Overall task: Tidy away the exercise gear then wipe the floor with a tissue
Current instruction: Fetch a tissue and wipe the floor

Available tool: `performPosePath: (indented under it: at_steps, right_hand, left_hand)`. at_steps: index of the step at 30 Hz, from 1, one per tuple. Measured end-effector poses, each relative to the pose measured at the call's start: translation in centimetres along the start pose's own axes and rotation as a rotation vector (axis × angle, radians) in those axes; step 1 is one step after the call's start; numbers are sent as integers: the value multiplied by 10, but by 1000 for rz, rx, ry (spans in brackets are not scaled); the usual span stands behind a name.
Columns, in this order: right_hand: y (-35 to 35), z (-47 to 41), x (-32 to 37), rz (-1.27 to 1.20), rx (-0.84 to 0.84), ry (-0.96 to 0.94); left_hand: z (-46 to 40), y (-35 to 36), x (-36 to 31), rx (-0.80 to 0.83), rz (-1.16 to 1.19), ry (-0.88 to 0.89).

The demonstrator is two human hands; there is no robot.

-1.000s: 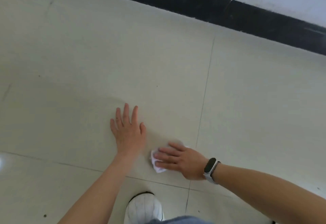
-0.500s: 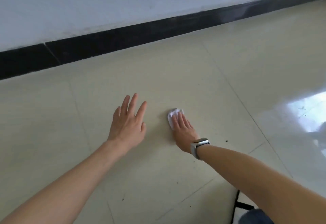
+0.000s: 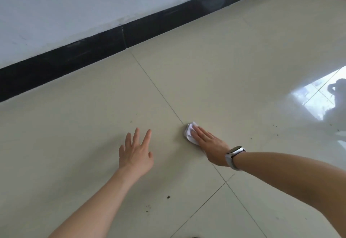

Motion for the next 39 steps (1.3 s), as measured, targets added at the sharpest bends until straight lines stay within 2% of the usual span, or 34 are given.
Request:
performPosePath:
  at_steps: [2,5,7,8,9,10,11,14,15,16,18,21,23,25,26,28,30,33,35,39]
  right_hand:
    - [-10,0,-62,-10,-74,121]
    - [-36,-2,-157,-121,-191,524]
    - [-45,4,-197,-184,-274,771]
    - [-43,8,-200,-194,-308,819]
    - [-36,12,-193,-176,-349,788]
    - [-28,15,-173,-155,-388,670]
    - [-18,18,-145,-132,-406,492]
    - [11,42,-87,-21,-295,-73]
    - [12,46,-92,16,-281,-168]
    - [7,43,-106,32,-285,-187]
    - [-11,33,-151,-20,-331,21]
    - [-38,37,-216,-178,-392,505]
    - [-44,41,-218,-247,-417,645]
    - [-41,41,-188,-273,-424,636]
    - [-35,41,-167,-287,-402,571]
    - [-27,41,-117,-276,-321,310]
    - [-28,48,-91,-289,-236,186]
    - [-47,59,-89,-312,-110,234]
    - [-68,68,-104,-405,-62,364]
    - [-143,93,-137,-578,-199,659]
  left_hand:
    - [-21,11,-42,13,-28,33]
    - [-51,21,-97,4,-92,88]
    - [-65,31,-124,22,-111,100]
    - [-70,36,-133,39,-118,99]
    - [-73,41,-139,55,-133,90]
    - [-75,43,-141,64,-148,75]
    - [-76,44,-141,62,-155,57]
    - [-78,35,-139,82,-170,29]
    - [-80,32,-140,108,-183,32]
    - [-81,28,-140,143,-197,36]
    - [-82,22,-140,222,-213,38]
    - [-83,13,-142,298,-191,19]
    - [-85,2,-145,281,-181,18]
    - [-85,-12,-149,240,-179,19]
    - [-82,-18,-152,231,-177,23]
    - [-75,-32,-161,240,-196,60]
    - [-70,-52,-173,262,-296,137]
    - [-71,-92,-202,265,-503,291]
    - [-81,-122,-228,216,-556,361]
    - [-93,-176,-289,60,-547,477]
Point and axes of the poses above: each hand's wrist, its own z-axis away from the middle knuckle, its own y-axis out of the palm, x = y × z, the point moved 6 cm from there along -z, towards the middle knuckle, and after that the axes turned 8 degrees about -x, right-handed, at the moved point
